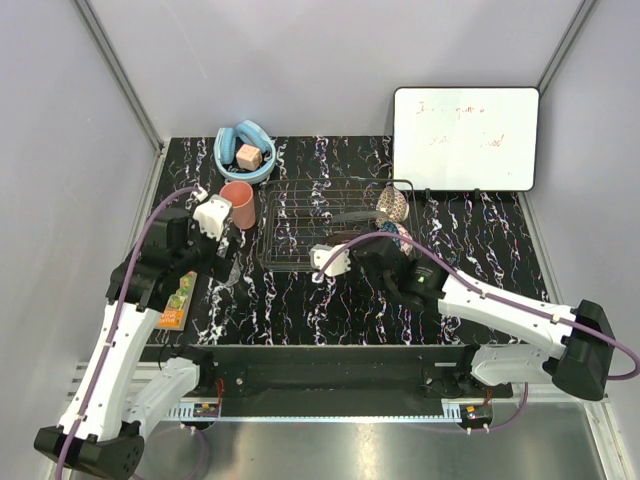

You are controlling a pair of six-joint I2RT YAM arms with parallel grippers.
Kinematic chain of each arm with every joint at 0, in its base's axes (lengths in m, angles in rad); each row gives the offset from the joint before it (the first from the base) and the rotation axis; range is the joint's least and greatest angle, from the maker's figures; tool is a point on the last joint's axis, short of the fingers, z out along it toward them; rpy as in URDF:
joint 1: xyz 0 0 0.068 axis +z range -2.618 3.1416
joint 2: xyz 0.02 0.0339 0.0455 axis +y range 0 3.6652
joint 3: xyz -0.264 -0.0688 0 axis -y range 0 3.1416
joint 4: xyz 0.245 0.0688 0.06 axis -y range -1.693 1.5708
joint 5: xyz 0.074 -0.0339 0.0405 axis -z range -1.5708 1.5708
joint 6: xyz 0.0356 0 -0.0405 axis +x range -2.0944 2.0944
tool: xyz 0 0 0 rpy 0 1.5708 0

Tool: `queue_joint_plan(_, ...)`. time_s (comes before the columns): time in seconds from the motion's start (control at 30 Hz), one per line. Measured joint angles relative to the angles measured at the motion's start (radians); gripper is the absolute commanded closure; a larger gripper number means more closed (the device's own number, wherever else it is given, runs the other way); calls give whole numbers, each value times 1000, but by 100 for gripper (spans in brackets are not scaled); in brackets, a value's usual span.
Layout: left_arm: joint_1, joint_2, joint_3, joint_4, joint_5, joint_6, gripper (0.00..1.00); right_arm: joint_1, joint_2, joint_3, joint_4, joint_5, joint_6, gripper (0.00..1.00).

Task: Load the mixed dishes into the dish rack

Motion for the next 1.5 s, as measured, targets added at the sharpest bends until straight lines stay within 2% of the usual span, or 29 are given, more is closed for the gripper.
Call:
queue_joint_plan(0.47, 6, 117, 166, 77, -6, -63, 1, -94, -13, -67, 33, -85, -16, 100)
queue_joint_plan(0.93, 6, 119, 144, 105, -9, -78, 1, -143, 119, -67, 92, -137, -21, 100)
queue_joint_plan(1.33, 6, 112, 92, 149, -47, -61, 1, -183, 186, -84, 147, -169, 64, 100)
queue_joint_plan(1.4, 6, 114, 68, 158, -66, -51, 1, -187, 189, -86, 156, -170, 74, 88)
queue_joint_plan(1.43, 6, 116, 57, 161, -73, -47, 1, -187, 190, -89, 161, -170, 78, 75)
queue_joint_plan(1.5, 6, 116, 40, 164, -82, -39, 1, -188, 191, -94, 176, -169, 98, 63)
